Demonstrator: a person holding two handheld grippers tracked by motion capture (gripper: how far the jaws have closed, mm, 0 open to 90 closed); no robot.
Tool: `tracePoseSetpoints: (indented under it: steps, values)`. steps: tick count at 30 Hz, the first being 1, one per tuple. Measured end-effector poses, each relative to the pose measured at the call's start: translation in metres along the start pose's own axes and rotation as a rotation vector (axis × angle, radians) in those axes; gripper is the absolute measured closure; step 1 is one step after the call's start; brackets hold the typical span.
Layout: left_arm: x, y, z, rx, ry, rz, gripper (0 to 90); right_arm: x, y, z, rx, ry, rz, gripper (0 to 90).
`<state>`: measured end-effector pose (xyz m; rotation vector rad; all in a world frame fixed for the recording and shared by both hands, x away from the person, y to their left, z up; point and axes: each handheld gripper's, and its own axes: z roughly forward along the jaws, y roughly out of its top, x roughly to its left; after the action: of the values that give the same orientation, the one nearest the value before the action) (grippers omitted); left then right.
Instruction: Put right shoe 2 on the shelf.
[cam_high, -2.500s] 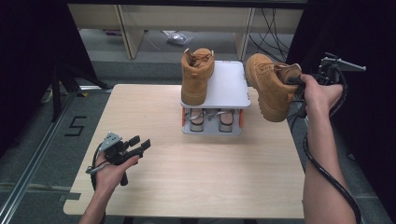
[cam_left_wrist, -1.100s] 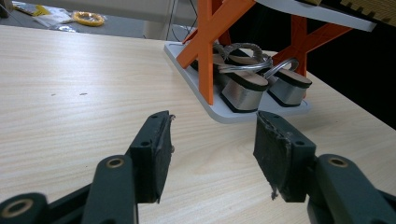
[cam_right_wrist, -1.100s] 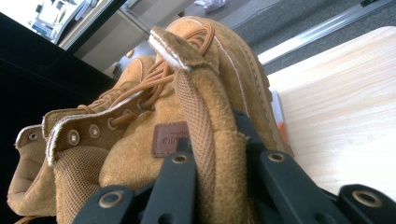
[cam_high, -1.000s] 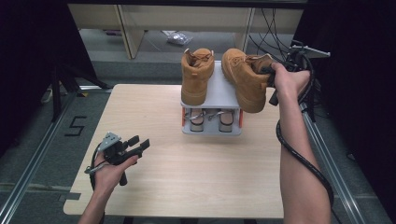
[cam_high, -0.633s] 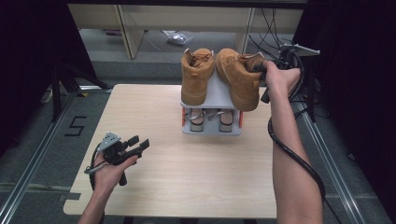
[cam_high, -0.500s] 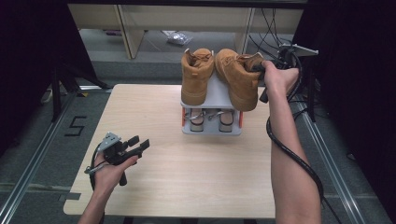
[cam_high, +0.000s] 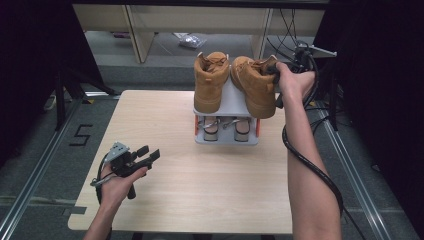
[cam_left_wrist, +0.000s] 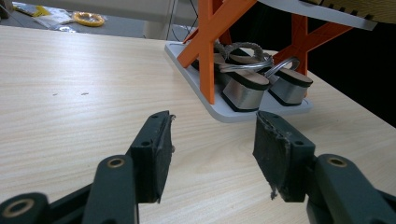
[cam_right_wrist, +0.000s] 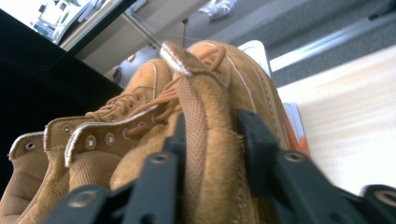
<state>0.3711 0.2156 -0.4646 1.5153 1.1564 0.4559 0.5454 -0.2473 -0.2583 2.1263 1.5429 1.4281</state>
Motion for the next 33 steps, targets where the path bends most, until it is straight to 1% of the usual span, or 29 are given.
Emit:
tracePoseSetpoints:
  steps: [2,3,4,5,6,7,8,9,10,11,13,15,16,17,18,19,20,21,22,23,24,26,27,28,29,30,31,32,33]
  values:
    - [0.000,0.000,0.000,-0.002,-0.002,0.000,45.9,0.002,0.000,0.000,-0.028,-0.004,-0.039,62.7]
    - [0.000,0.000,0.000,-0.002,-0.002,0.000,45.9,0.003,-0.001,-0.002,-0.028,-0.017,-0.048,57.4]
    - [-0.001,0.000,-0.001,0.000,0.000,0.001,45.9,0.002,-0.002,-0.003,-0.035,-0.011,-0.057,54.5]
    - [-0.001,0.000,-0.001,-0.002,-0.003,0.002,45.9,0.002,-0.002,-0.005,-0.046,-0.014,-0.079,51.7]
    - [-0.001,0.000,-0.001,-0.001,-0.001,0.003,45.9,0.002,-0.003,-0.007,-0.042,-0.018,-0.090,49.7]
    - [-0.001,0.000,-0.001,-0.002,-0.001,0.003,45.9,-0.002,-0.003,-0.010,-0.054,-0.016,-0.149,48.4]
    - [-0.001,0.001,-0.001,-0.003,-0.001,0.002,45.8,-0.001,-0.004,-0.012,-0.065,-0.011,-0.145,47.2]
    - [-0.001,0.001,-0.001,-0.003,-0.001,0.002,45.8,-0.002,-0.004,-0.017,-0.088,-0.016,-0.180,46.2]
    - [-0.001,0.001,-0.001,-0.007,0.000,0.000,45.8,-0.002,-0.004,-0.020,-0.098,-0.018,-0.188,45.9]
    - [-0.001,0.001,-0.002,-0.007,0.002,-0.001,45.8,-0.005,-0.004,-0.027,-0.128,-0.014,-0.203,45.8]
    - [-0.001,0.001,-0.002,-0.008,0.001,0.000,45.9,-0.008,-0.005,-0.036,-0.158,-0.005,-0.220,47.9]
    - [0.000,0.001,-0.002,-0.006,0.003,0.002,46.0,-0.014,-0.007,-0.044,-0.160,0.032,-0.201,52.2]
    - [-0.001,0.001,-0.002,-0.006,0.003,0.002,46.0,-0.016,-0.010,-0.048,-0.155,0.068,-0.158,53.8]
    - [-0.001,0.001,-0.002,-0.006,0.003,0.003,46.0,-0.018,-0.012,-0.052,-0.166,0.081,-0.162,60.1]
    - [-0.001,0.000,-0.002,-0.002,0.004,0.005,46.0,-0.019,-0.013,-0.057,-0.175,0.089,-0.169,62.3]
    - [-0.001,0.000,-0.001,-0.001,0.004,0.006,46.1,-0.020,-0.014,-0.061,-0.189,0.093,-0.180,61.4]
    - [-0.002,0.000,-0.001,0.002,0.003,0.007,46.1,-0.021,-0.015,-0.063,-0.187,0.101,-0.172,61.9]
    - [-0.002,0.000,-0.001,0.003,0.003,0.005,46.1,-0.021,-0.015,-0.064,-0.171,0.103,-0.163,63.7]
    - [-0.003,-0.001,-0.001,0.004,0.000,0.007,46.2,-0.022,-0.015,-0.065,-0.160,0.094,-0.170,65.7]
    - [-0.003,-0.001,-0.001,0.005,-0.001,0.010,46.3,-0.025,-0.016,-0.066,-0.145,0.076,-0.190,69.6]
    - [-0.003,0.000,-0.001,0.004,-0.001,0.009,46.3,-0.026,-0.016,-0.066,-0.143,0.072,-0.179,71.9]
    - [-0.003,0.000,-0.001,0.007,0.001,0.010,46.5,-0.029,-0.019,-0.066,-0.112,0.063,-0.173,78.2]
    - [-0.003,-0.001,-0.001,0.012,0.001,0.013,46.7,-0.032,-0.021,-0.065,-0.103,0.056,-0.181,82.0]
    - [-0.002,-0.001,-0.001,0.012,0.001,0.009,46.9,-0.036,-0.023,-0.064,-0.094,0.042,-0.204,86.0]
    - [-0.002,-0.001,-0.001,0.012,0.002,0.009,47.0,-0.037,-0.026,-0.063,-0.075,0.031,-0.197,88.9]
    - [-0.002,-0.001,-0.002,0.009,0.002,0.008,47.1,-0.040,-0.028,-0.062,-0.062,0.029,-0.211,90.0]
    - [-0.001,0.000,-0.002,0.007,0.003,0.009,47.2,-0.043,-0.032,-0.059,-0.034,0.026,-0.194,90.0]
    - [-0.001,0.000,-0.002,0.005,0.004,0.010,47.3,-0.047,-0.035,-0.057,-0.023,0.016,-0.212,90.0]
    - [-0.001,0.000,-0.002,0.004,0.003,0.011,47.4,-0.050,-0.038,-0.055,-0.003,0.016,-0.194,90.0]
